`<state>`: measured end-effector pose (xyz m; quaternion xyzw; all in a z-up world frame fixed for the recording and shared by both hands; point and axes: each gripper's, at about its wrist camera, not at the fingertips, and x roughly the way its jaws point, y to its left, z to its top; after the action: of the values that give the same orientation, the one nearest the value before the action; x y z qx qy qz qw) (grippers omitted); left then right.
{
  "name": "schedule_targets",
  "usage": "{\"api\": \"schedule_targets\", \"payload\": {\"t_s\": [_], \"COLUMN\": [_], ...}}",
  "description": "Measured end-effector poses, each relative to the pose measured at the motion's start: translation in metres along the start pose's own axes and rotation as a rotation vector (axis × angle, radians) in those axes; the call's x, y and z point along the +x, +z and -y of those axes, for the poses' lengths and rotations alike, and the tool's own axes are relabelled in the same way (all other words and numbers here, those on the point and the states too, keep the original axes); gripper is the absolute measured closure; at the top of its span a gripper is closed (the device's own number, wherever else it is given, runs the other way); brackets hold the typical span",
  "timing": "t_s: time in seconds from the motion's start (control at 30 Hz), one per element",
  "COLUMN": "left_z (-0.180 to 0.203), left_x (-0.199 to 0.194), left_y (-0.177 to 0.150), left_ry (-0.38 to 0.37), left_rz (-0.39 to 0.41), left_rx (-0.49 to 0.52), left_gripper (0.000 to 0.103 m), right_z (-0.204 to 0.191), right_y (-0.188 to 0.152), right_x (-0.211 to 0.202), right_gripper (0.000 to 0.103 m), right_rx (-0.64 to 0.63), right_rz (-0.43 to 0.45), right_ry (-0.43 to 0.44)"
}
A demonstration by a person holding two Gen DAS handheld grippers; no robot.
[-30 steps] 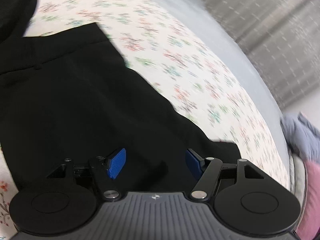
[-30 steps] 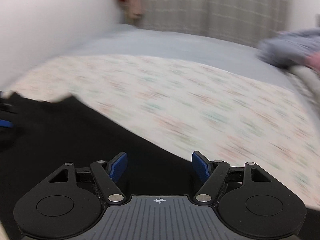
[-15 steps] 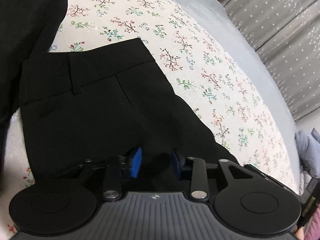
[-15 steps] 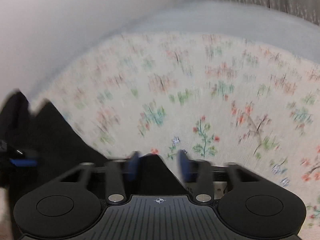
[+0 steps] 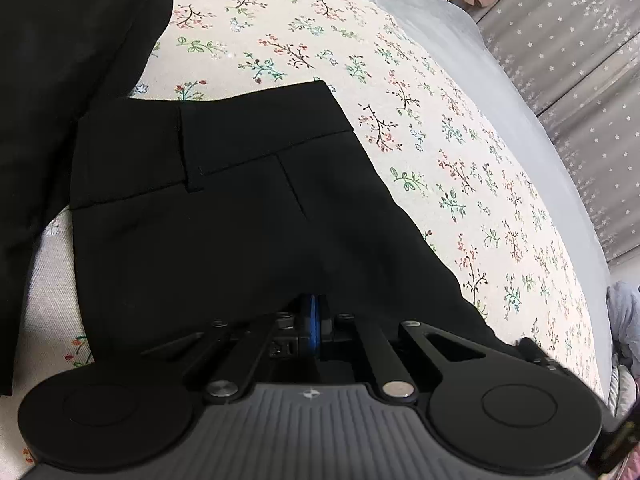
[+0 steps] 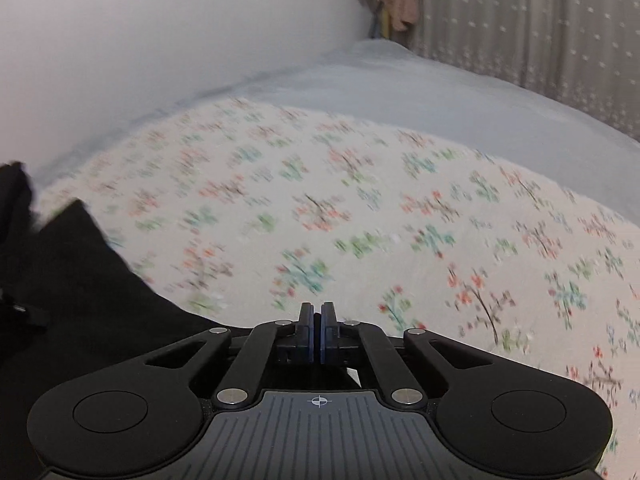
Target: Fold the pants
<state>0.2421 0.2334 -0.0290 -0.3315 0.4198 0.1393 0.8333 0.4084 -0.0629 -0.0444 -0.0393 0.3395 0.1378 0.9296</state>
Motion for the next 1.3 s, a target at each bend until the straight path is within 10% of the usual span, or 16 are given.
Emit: {"api": "schedule_targets", "payload": {"t_s": [0.23, 0.53, 0.83, 1.3], "left_z": [-0.014, 0.042, 0.075, 0.094], "left_x": [-0.007, -0.037, -0.036, -0.009], "left_y": [0.003, -0.035, -0.085, -0.129], "left_ry": [-0.066, -0.097, -0.107, 0.024], "left_rz": [-0.012, 0.099, 0.084, 0.108], "left_rx": [-0.082, 0.264, 0.501, 0.704], "left_gripper": [0.087, 0.083, 0.083, 0.081], "right_z": [-0.009, -0.011, -0.027, 0.067], "right_y": [-0.008, -0.042, -0.162, -0.260], "right_x": [0.009, -0.114, -0.161, -0.265], "right_gripper": [0.095, 0.049, 0.046, 0.034], "right_rx": [0.024, 0.088, 0.083, 0.274], "right_rz": [0.021, 0.076, -0.121, -0.101], "right_ry": [-0.098, -0.045, -0.111, -0.257]}}
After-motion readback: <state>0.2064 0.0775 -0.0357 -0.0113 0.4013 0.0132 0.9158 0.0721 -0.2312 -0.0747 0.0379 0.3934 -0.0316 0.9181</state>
